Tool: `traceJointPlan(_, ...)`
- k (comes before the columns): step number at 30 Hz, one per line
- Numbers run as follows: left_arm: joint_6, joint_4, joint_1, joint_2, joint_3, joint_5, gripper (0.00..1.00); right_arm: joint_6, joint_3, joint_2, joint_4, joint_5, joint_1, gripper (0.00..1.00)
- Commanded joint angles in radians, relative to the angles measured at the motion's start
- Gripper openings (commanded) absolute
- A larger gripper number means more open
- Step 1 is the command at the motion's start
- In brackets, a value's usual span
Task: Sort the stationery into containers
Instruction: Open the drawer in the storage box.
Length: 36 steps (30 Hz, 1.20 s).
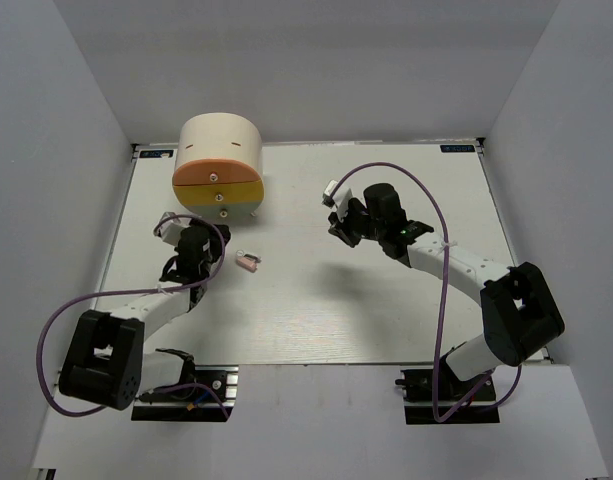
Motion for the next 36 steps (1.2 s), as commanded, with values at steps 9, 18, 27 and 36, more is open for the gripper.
traceJointPlan(9, -0.321, 0.118, 0.046, 0.204, 0.046, 0.057, 0.62, -0.006, -0.015, -0.021, 0.007, 0.002, -0.004, 0.2)
traceJointPlan(18, -0.33, 0.319, 0.105, 0.307, 0.066, 0.081, 0.47, -0.009, -0.034, -0.025, 0.018, 0.006, -0.014, 0.2)
traceJointPlan(27, -0.33, 0.459, 0.145, 0.425, 0.096, 0.193, 0.52, -0.012, -0.032, -0.014, 0.021, 0.003, -0.027, 0.21)
traceJointPlan(36, -0.33, 0.588, 0.155, 0.474, 0.096, 0.206, 0.5, -0.01, -0.026, -0.003, 0.018, 0.0, -0.034, 0.21)
